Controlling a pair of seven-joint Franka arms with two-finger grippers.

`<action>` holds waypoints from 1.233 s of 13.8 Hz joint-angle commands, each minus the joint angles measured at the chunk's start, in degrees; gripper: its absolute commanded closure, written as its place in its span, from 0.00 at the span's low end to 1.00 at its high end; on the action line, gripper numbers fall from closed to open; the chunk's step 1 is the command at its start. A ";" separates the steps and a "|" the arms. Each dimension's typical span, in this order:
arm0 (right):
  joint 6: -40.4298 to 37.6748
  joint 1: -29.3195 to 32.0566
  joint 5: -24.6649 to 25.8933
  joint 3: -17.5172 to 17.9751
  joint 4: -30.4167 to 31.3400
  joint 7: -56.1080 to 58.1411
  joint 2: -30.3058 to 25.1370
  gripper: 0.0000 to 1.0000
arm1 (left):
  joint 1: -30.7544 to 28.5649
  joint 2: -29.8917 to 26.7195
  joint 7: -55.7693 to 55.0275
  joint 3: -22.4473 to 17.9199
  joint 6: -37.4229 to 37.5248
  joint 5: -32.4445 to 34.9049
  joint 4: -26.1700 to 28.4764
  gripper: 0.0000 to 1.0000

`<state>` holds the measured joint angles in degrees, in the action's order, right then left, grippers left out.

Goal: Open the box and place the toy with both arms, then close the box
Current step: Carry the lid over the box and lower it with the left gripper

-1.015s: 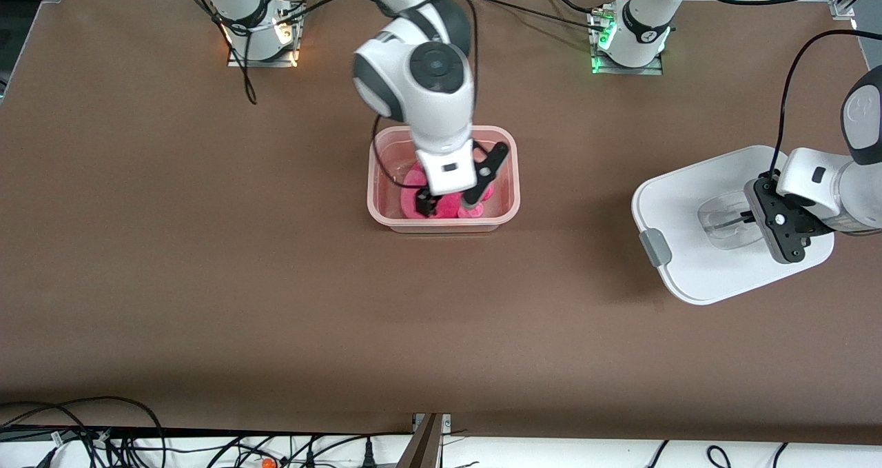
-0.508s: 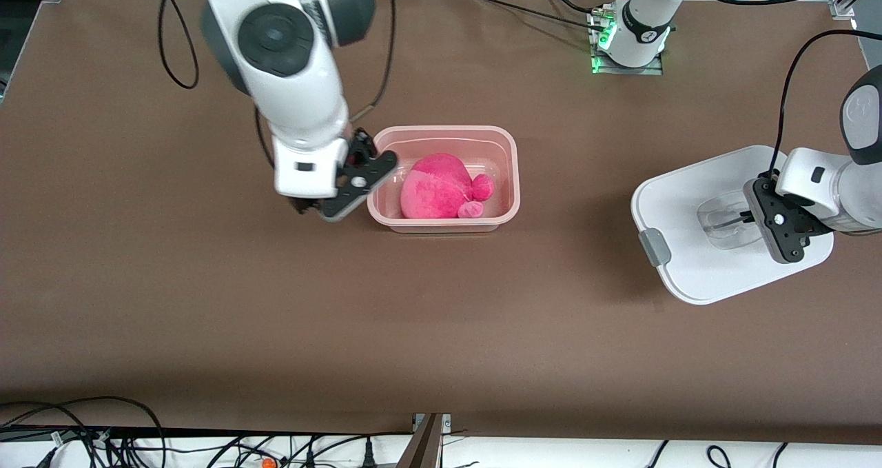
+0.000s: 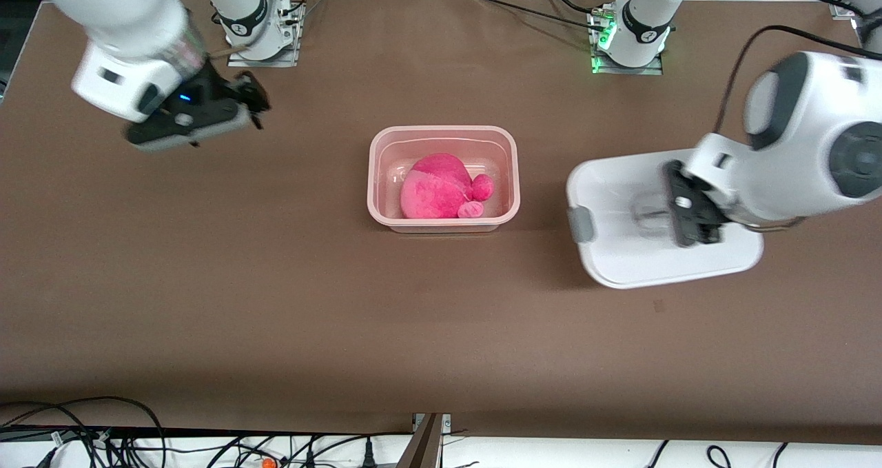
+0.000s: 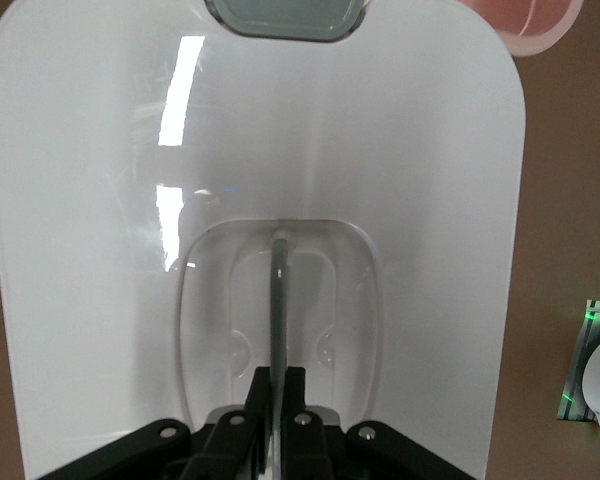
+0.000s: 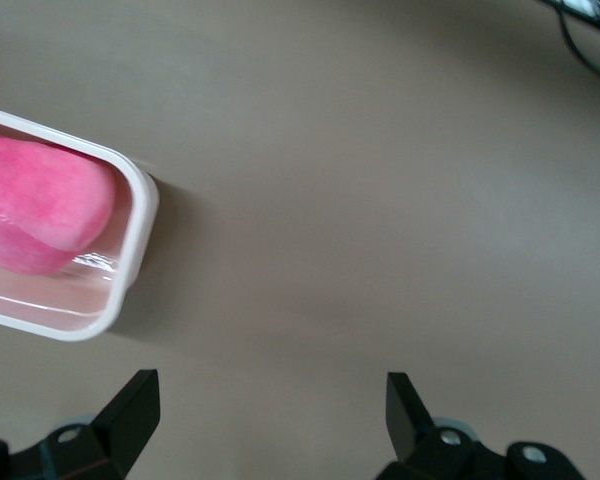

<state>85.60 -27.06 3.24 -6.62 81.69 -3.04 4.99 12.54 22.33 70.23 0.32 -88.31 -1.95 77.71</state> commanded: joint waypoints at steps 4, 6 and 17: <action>-0.08 16.15 -1.05 4.07 5.76 0.31 -5.16 0.00 | 16.61 0.60 -13.52 -0.50 -4.22 -4.64 -0.81 1.00; -2.27 19.05 -1.57 5.12 6.11 3.56 -6.39 0.00 | 21.98 2.26 -16.60 -0.50 -7.48 -4.38 -0.81 1.00; -0.61 19.24 -6.15 2.66 5.59 3.66 -6.31 0.00 | 31.05 12.46 -20.73 -0.59 -16.90 -4.29 -2.56 1.00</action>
<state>84.25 -8.39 -2.36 -4.05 86.21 0.16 0.03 42.85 33.36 50.76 0.71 -105.36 -5.78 77.67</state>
